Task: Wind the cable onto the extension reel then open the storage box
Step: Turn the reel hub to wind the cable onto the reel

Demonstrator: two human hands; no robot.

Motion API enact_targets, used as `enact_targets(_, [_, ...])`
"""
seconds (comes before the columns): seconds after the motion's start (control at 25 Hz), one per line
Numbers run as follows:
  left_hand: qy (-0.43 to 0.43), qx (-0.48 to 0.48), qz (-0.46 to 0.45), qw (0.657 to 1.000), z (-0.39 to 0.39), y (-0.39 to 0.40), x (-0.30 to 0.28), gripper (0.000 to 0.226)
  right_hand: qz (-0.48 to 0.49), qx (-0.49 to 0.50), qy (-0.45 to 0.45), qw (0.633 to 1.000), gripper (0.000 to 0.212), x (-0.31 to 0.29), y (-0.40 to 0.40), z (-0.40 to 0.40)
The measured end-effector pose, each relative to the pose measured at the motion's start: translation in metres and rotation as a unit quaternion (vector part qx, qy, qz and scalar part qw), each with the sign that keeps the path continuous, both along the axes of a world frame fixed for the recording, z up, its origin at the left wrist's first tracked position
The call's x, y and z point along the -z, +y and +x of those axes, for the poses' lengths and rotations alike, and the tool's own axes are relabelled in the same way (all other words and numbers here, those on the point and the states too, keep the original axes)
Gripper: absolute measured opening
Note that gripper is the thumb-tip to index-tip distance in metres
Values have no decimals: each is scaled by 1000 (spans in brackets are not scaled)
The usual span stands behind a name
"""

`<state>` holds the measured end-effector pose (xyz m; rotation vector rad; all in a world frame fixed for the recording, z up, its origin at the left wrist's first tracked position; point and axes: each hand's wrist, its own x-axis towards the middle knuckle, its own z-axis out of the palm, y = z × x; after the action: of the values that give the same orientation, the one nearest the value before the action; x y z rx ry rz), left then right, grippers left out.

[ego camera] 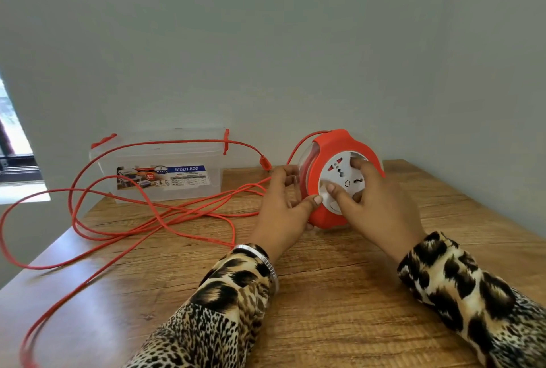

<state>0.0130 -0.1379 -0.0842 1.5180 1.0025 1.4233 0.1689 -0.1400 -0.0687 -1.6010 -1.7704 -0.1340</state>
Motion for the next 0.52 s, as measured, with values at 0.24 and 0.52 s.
enact_targets(0.24, [-16,-9,-5,1000,1,0,3,40,-190,-116,409,885,70,-7,-2,-8])
enact_targets(0.52, [-14,-6,-14,1000,0,-2,-1,40,-77,-58,181,979,36,-6,5,15])
